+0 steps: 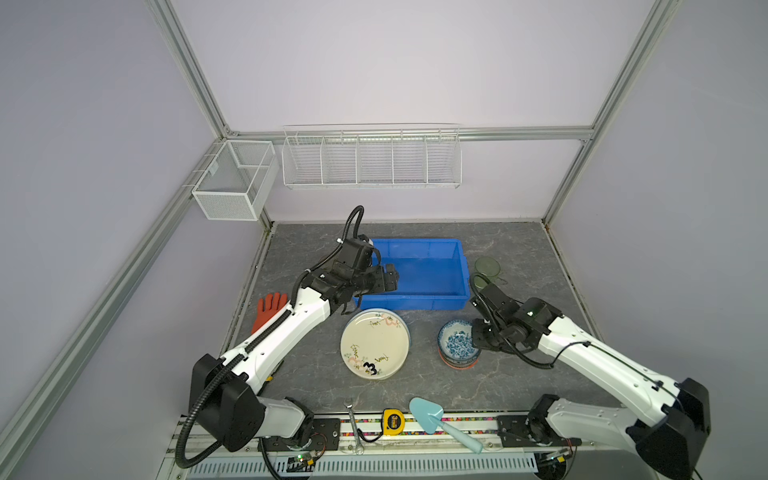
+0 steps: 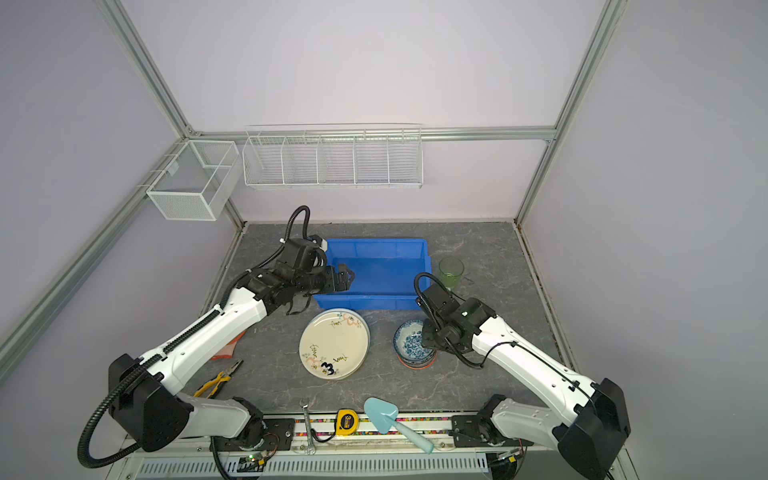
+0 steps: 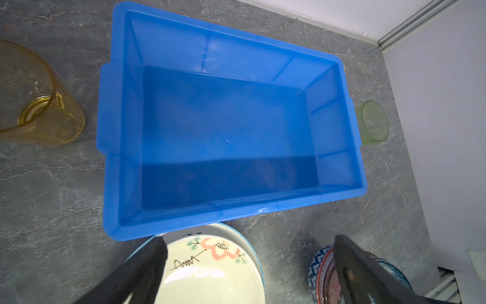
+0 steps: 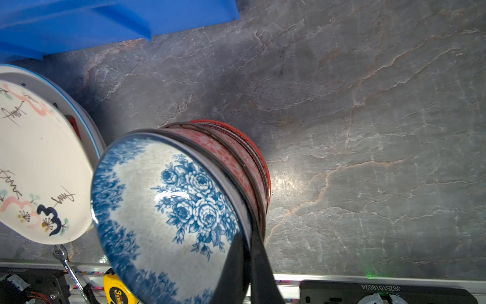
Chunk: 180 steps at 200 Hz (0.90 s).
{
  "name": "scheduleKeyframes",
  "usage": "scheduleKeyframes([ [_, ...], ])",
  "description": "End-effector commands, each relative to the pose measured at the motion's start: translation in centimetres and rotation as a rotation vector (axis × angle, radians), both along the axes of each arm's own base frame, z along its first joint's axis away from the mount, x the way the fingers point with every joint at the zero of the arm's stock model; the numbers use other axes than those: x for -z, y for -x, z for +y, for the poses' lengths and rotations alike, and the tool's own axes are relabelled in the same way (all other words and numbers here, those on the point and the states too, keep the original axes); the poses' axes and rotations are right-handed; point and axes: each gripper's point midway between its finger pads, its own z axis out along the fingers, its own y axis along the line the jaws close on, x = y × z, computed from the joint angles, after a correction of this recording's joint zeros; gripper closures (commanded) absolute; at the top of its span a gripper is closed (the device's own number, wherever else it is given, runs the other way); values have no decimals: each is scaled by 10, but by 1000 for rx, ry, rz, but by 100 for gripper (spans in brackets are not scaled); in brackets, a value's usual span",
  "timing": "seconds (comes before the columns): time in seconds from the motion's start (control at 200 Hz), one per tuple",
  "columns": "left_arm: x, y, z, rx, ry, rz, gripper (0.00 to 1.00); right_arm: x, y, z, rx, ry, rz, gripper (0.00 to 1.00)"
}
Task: Place the mixed dishes into the plastic bin
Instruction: 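Close the right gripper on the blue floral bowl rim and lift it, then swing the held bowl toward the left gripper while the left gripper reaches its rim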
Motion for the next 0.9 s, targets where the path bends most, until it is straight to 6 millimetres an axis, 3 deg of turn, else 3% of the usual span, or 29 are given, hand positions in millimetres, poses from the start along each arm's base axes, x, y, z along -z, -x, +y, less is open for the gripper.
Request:
scheduleKeyframes([
  [0.0, 6, 5, -1, 6, -11, 56, 1, -4, -3, -5, 40, -13, -27, 93],
  [0.37, 15, 33, -7, 12, -53, 169, 1, -20, -8, -6, 27, -18, -64, 93],
  [0.895, 12, 72, -61, 67, 78, 260, 3, -40, -13, 5, 5, -74, -93, 93],
])
